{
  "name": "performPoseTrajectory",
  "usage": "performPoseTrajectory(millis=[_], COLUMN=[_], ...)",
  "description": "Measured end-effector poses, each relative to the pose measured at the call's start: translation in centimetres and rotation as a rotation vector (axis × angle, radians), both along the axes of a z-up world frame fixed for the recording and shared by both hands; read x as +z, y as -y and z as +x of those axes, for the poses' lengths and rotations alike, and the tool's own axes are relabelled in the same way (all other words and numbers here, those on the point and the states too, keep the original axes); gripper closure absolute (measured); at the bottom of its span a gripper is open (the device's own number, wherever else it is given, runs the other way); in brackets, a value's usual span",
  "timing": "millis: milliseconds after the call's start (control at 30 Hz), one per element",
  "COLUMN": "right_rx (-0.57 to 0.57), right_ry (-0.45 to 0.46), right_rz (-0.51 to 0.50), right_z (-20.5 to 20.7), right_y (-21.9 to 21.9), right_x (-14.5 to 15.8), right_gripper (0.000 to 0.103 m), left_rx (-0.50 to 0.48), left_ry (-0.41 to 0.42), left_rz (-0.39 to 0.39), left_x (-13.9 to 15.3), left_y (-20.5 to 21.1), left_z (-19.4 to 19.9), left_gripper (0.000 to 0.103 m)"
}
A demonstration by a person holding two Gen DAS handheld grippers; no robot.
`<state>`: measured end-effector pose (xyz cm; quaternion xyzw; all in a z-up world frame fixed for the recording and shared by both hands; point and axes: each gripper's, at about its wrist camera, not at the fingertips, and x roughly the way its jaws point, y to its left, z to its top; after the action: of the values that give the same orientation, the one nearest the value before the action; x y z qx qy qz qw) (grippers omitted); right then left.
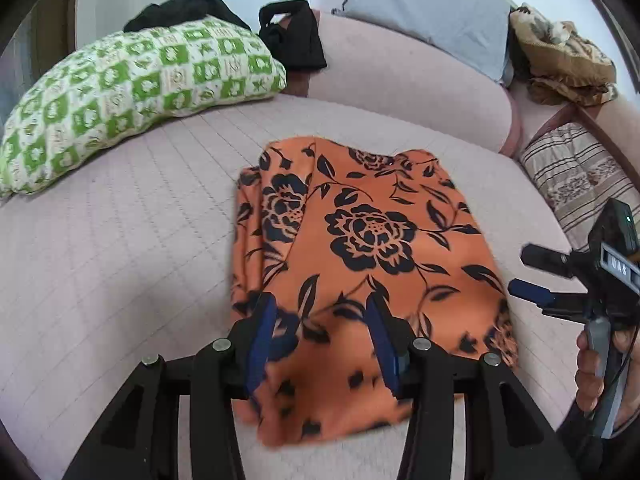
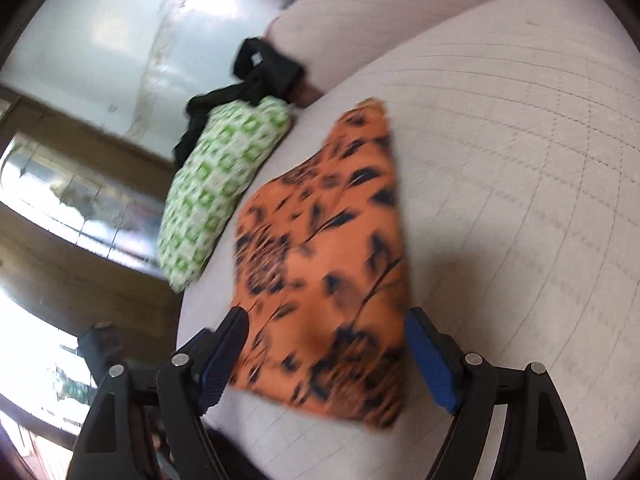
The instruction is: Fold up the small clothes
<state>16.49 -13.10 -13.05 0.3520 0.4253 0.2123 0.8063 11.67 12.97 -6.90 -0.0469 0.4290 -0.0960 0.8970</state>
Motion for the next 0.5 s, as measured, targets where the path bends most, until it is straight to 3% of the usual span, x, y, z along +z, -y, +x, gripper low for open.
performPoseTrajectory(millis=[167,200,233,400,467,500], right_rx=[0.036,0.049,0.079,0.081,0.103,0.084], right_ry=[-0.065,-0.082,-0.091,0.012,-0.014,-0.016], right_rz=[0.036,0.029,0.025,-0.113,-0.157,-0.125], right_z=[4.8,5.5,6.1,4.7,5.2,5.2], right_y=[-1.4,-1.9,-2.5,-3.9,-4.0,-3.5], right_x=[-2.3,-3.0,-3.3,-0.7,-1.6,-1.7], right_gripper=[0.02,0.033,0.07,0.071,0.057,0.052], left_rx=[-0.006,-0.006,-0.003,-0.011,-0.016,-0.016], left_ry=[-0.002,0.0,-0.002,0.012,0.018,0.02], left_rz=[0.088,0.092,0.084,0.06,0.065,0.059], left_x=[-2.3,-2.3,-2.3,-2.6,-2.7,-2.6], left_y=[1.1,1.1,1.0,0.5,0.6,0.6], left_z=[0.8,0.8,0.9,0.6,0.6,0.6], left_gripper=[0.055,0.055,0.055,0.054,0.054,0.054])
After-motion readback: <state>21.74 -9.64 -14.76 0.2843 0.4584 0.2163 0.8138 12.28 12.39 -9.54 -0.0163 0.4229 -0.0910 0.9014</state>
